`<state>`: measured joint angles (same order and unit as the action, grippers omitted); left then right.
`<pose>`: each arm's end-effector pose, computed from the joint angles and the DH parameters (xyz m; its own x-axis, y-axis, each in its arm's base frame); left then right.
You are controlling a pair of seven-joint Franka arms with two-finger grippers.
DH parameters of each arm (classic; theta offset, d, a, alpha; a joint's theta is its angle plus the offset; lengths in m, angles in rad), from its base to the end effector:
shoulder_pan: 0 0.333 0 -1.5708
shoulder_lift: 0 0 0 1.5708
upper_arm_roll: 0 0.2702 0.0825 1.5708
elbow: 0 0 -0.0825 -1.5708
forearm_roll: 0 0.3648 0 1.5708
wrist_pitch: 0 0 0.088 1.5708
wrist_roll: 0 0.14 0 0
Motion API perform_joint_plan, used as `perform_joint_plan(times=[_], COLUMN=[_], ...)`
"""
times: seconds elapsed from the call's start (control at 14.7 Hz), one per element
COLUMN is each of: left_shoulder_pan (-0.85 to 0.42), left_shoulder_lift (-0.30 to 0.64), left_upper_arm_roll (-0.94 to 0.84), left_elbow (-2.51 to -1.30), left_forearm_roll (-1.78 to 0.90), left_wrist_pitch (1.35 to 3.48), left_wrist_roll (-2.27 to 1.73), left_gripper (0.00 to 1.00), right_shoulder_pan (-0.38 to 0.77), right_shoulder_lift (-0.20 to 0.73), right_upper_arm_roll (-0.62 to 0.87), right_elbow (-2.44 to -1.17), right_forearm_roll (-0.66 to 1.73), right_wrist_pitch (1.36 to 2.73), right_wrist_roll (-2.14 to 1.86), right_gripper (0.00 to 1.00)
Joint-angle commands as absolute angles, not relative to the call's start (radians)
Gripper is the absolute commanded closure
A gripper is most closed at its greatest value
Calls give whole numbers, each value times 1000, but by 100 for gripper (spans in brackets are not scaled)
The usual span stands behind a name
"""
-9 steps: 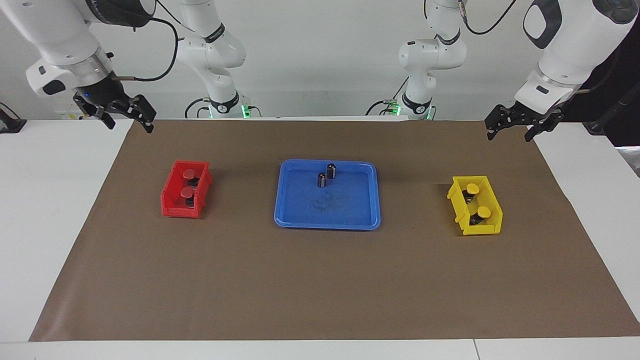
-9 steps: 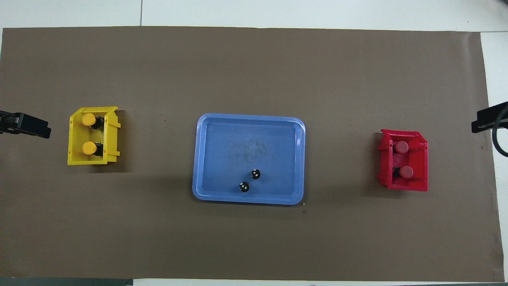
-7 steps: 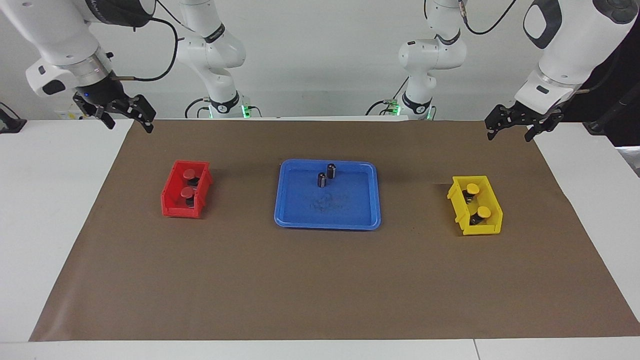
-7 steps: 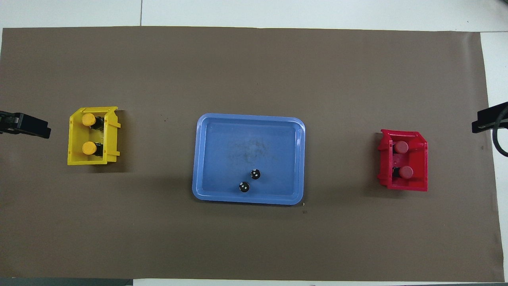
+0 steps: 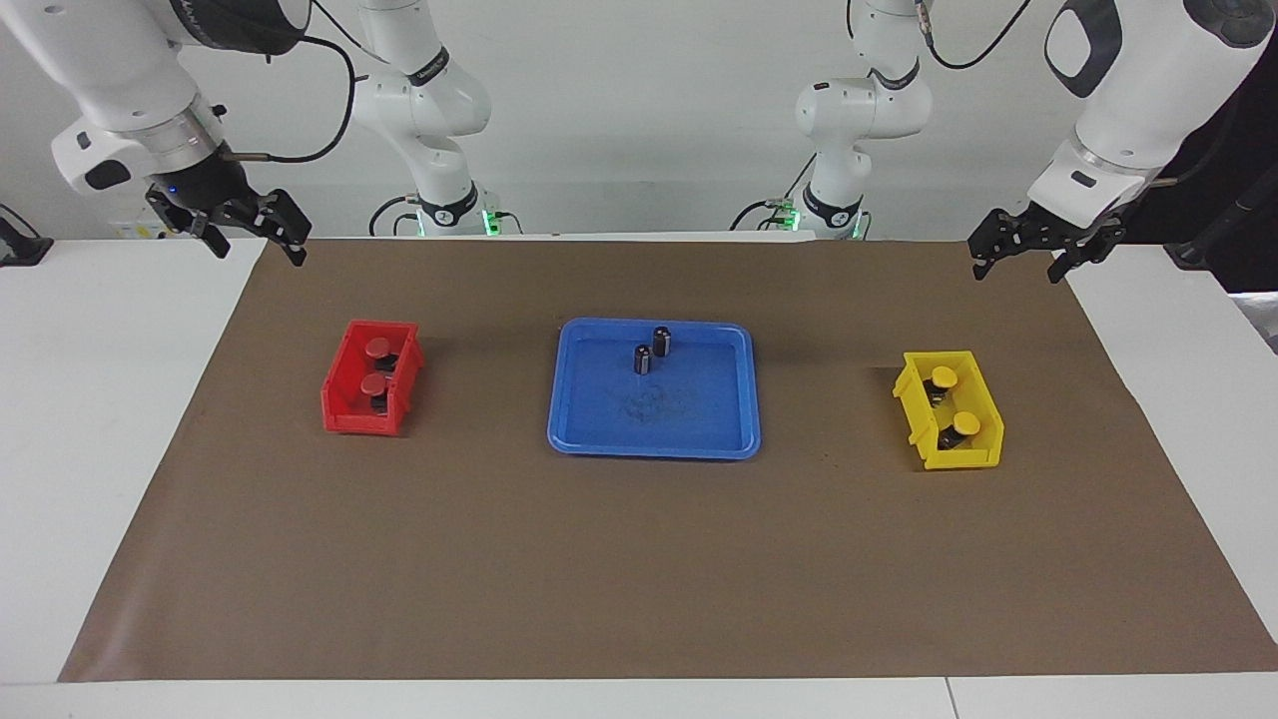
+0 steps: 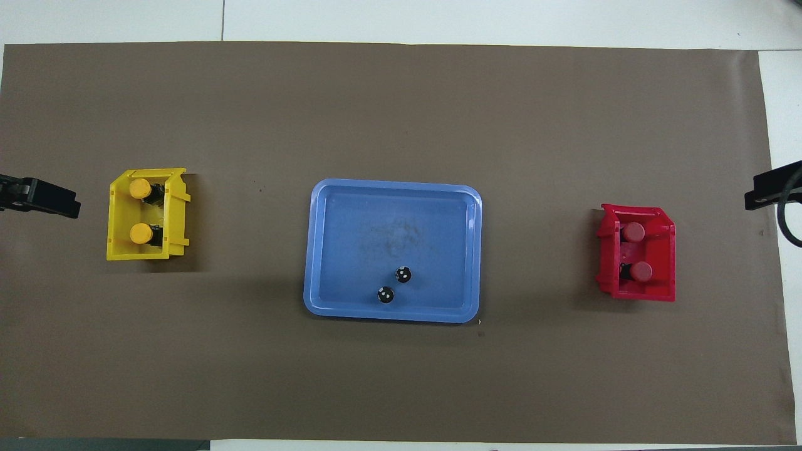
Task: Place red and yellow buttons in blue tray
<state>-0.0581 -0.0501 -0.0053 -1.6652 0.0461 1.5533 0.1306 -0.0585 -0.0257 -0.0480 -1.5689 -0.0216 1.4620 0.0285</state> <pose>0.5155 -0.0262 0.5282 0.9791 -0.1917 -0.0672 -0.1945 -0.9802 -0.0379 0.5110 -0.0581 0.5511 0.9874 -0.1364 -0.0805 -0.1350 -0.9906 0.0227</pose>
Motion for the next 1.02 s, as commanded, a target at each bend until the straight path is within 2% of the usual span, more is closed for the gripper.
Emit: perform_joint_plan(times=[0.0,0.2,0.48,0.68,0.95], left_shoulder_pan=[-55,-55,-55,-55,-55], left_shoulder_lift=[-80,-80,-80,-80,-80], left_upper_arm_roll=[-3,-3,-3,-5,-5], left_elbow=[-1694,-1694,-1694,-1694,-1694], left_forearm_roll=[31,31,31,31,31], left_wrist_pitch=[1548,1548,1548,1548,1548], left_wrist_roll=[135,135,135,135,135], left_gripper=[0,0,0,0,0], right_shoulder_pan=[-60,-60,-31,-28,-32], right_shoulder_lift=[-40,-52,-127,-167,-135], right_upper_arm_roll=[-34,-31,-31,-31,-32], right_elbow=[-1582,-1629,-1796,-1942,-2023], right_forearm_roll=[-18,-17,-15,-15,21], right_wrist_pitch=[1465,1529,1643,1791,1894], right_wrist_roll=[15,14,3,2,-28], right_gripper=[0,0,1,3,4])
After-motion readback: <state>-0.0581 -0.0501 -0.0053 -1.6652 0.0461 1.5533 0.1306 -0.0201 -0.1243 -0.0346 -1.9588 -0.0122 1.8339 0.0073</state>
